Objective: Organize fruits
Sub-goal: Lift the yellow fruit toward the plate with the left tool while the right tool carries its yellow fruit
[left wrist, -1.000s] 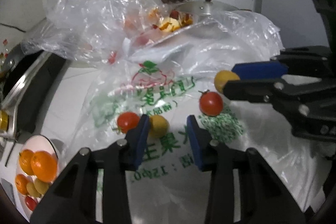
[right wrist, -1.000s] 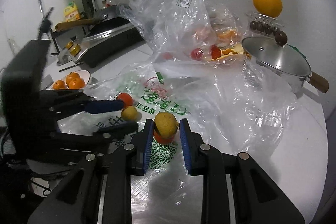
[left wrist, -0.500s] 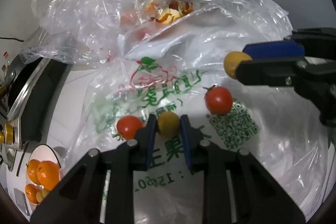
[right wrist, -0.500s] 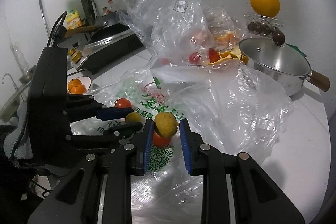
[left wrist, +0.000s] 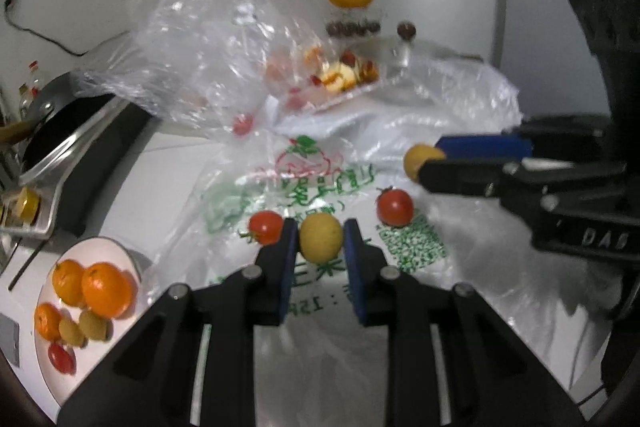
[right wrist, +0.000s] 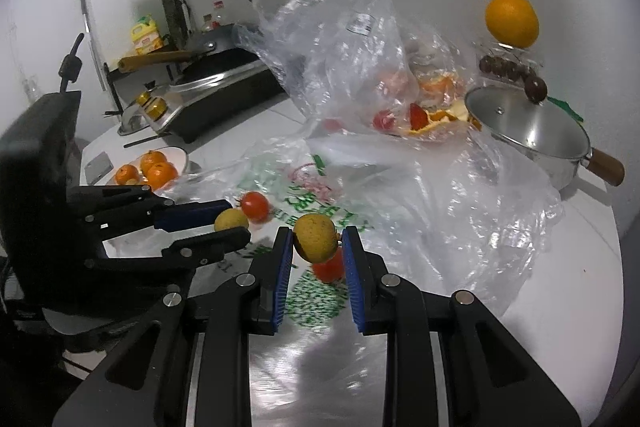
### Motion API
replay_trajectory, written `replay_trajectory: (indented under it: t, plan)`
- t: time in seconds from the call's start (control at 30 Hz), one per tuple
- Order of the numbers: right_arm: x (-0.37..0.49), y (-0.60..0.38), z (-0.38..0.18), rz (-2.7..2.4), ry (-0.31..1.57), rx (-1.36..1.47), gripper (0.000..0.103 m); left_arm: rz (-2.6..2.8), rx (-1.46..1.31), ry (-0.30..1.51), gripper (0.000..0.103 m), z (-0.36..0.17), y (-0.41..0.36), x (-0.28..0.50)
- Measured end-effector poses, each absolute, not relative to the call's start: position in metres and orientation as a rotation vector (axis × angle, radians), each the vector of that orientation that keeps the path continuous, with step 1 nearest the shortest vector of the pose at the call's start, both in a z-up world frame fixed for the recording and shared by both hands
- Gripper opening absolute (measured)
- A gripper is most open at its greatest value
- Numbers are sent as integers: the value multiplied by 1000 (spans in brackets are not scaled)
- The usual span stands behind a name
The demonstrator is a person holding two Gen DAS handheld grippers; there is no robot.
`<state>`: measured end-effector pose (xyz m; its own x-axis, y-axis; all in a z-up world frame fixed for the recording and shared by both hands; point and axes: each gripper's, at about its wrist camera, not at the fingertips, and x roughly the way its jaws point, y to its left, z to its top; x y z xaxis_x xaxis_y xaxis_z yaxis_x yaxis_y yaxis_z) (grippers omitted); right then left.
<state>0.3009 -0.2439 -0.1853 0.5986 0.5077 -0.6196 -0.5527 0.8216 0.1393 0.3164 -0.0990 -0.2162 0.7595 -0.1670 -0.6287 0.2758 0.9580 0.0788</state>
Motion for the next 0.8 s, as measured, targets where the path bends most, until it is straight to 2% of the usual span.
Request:
replay_trajectory:
  t: [0.8]
  plan:
    - [263, -180, -170, 685, 683, -128, 27, -232, -55, 597, 24, -201, -33, 251]
